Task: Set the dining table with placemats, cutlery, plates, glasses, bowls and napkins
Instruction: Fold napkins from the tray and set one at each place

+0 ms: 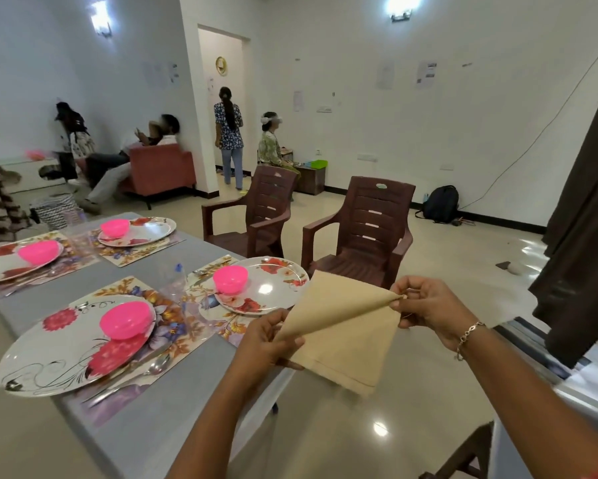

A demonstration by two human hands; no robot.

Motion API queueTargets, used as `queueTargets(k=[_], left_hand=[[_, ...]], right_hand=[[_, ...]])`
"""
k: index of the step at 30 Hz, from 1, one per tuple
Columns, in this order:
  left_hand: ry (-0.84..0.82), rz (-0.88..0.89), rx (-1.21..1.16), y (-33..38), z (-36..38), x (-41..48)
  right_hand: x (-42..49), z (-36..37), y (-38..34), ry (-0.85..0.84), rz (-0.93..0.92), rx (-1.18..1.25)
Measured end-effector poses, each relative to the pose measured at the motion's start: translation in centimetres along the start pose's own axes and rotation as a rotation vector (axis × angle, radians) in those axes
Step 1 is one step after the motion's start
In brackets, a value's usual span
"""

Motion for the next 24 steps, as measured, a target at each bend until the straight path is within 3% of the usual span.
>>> queueTargets(k=[5,14,20,22,24], left_hand=[[0.116,0.184,0.058,1.8,-1.4,0.8],[0.237,0.238,0.087,2.4,-2.7,0.3],[0.137,0.176,0.072,0.6,-2.9,0.1],[0.076,0.148,0.165,-0.3,-2.8,-0.2],[0.119,0.181,0.276,-0.1,-3.1,-0.5]], right_hand=[[0.7,0.3,-1.2,-0.018,-0.124,-0.022],[0.9,0.6,-2.4,-0.011,-0.237,-0.025],[0.5,1.8,-3.9,0.028,-0.339,-0.108],[0.3,2.3,-4.7,0.048,-0.406,-0.188],[-0.3,3.1,-5.9,0.063,-0.513,-0.316]])
Point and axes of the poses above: each hand's wrist, its own x-axis towards the middle knuckle, its own z-axis out of the palm, y = z × x, the point moved 9 cm from there along x, towards the middle knuckle, and after that the axes turned 11 degrees about y, right-handed, at the moved point
